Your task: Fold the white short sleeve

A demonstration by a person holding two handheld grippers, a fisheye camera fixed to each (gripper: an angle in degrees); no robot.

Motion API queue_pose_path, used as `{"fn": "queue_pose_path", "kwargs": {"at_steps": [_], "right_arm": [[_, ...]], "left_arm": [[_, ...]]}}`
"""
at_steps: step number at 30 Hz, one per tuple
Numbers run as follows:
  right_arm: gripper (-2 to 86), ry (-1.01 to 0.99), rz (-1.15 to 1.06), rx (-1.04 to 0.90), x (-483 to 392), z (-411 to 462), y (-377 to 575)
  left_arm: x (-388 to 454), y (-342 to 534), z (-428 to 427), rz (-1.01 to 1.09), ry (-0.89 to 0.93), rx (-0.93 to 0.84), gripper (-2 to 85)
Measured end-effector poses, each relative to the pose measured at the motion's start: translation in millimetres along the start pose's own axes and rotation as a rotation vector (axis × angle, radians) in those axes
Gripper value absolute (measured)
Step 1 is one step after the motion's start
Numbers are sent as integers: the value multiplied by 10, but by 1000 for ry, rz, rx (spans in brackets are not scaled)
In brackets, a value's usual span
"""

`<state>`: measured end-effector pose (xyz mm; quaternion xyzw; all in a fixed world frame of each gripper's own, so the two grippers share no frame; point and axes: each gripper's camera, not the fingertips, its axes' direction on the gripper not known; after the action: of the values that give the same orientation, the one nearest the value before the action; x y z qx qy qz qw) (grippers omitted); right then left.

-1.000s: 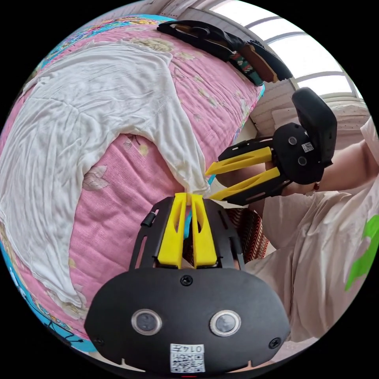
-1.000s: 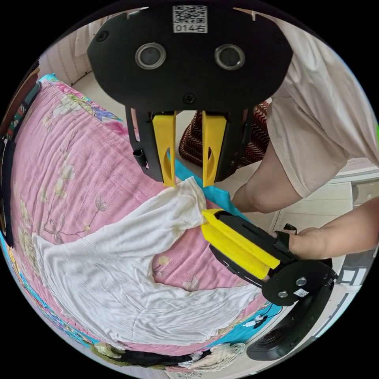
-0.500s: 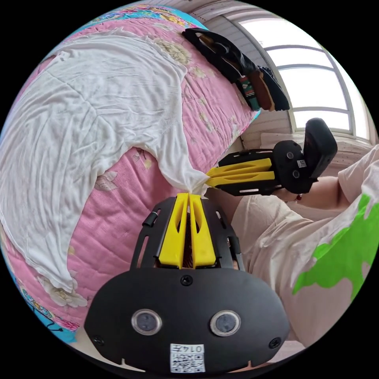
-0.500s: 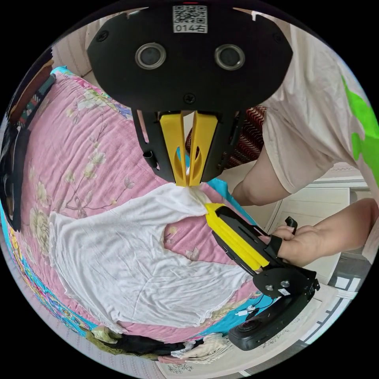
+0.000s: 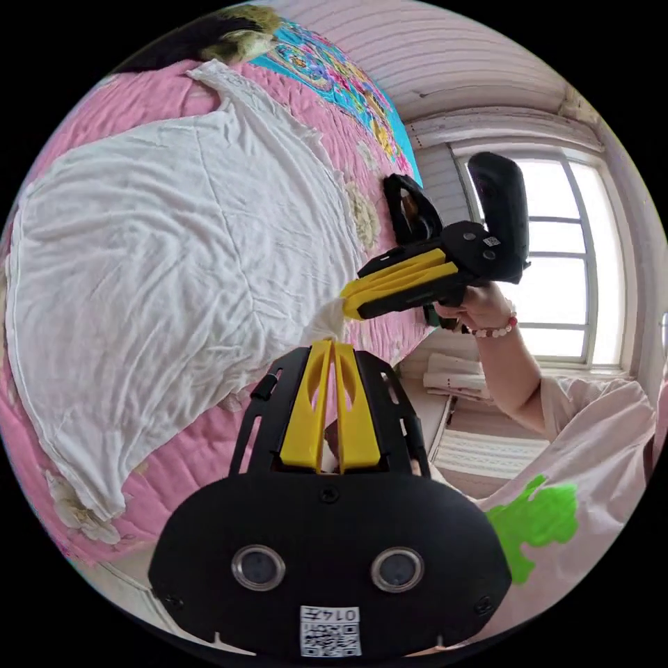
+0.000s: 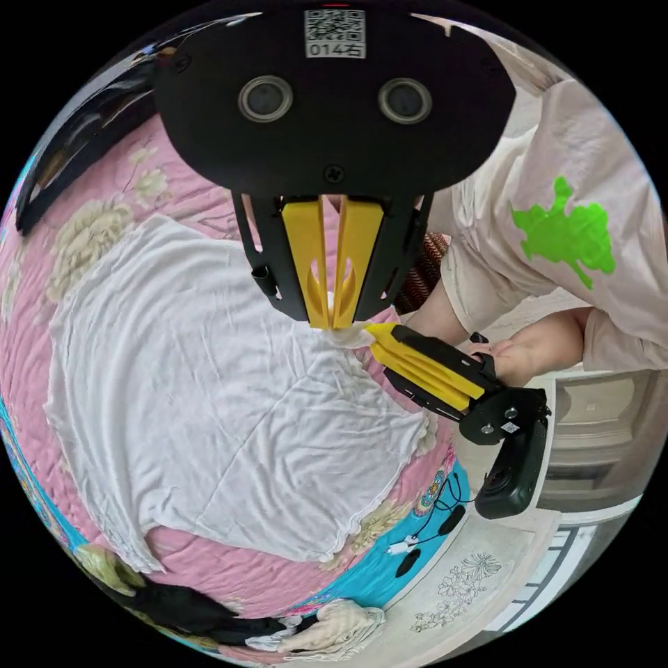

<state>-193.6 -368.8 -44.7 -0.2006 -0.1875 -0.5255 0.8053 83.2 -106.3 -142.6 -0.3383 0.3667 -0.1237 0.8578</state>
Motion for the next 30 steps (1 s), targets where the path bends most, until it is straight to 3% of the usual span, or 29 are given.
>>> {"fn": "queue_pose_path", "kwargs": {"at_steps": [6,8,15,22,24,26,30], "right_arm": [[48,76,-54,-70,338,26,-688],[69,78,-38,-52,433,-12,-726],[64,23,89,77,603,-163,-246],[65,142,123,111,243,59,187],[60,141,162,132,199,107,324],[59,179,188,129,197,166,386],[50,325,183,82,265,246,359]], "left_arm": [[-343,-127,-189,-162,-103,134,4],[-389,-154,-216,-179,-137,124,56],[-373,-174,-382,-198,-160,165,86],[130,-456,-515,13,-526,132,56],[285,-530,-502,198,-430,134,41],[482,-696,-323,417,-349,17,59],[675,-946,113,601,-589,-190,87]]}}
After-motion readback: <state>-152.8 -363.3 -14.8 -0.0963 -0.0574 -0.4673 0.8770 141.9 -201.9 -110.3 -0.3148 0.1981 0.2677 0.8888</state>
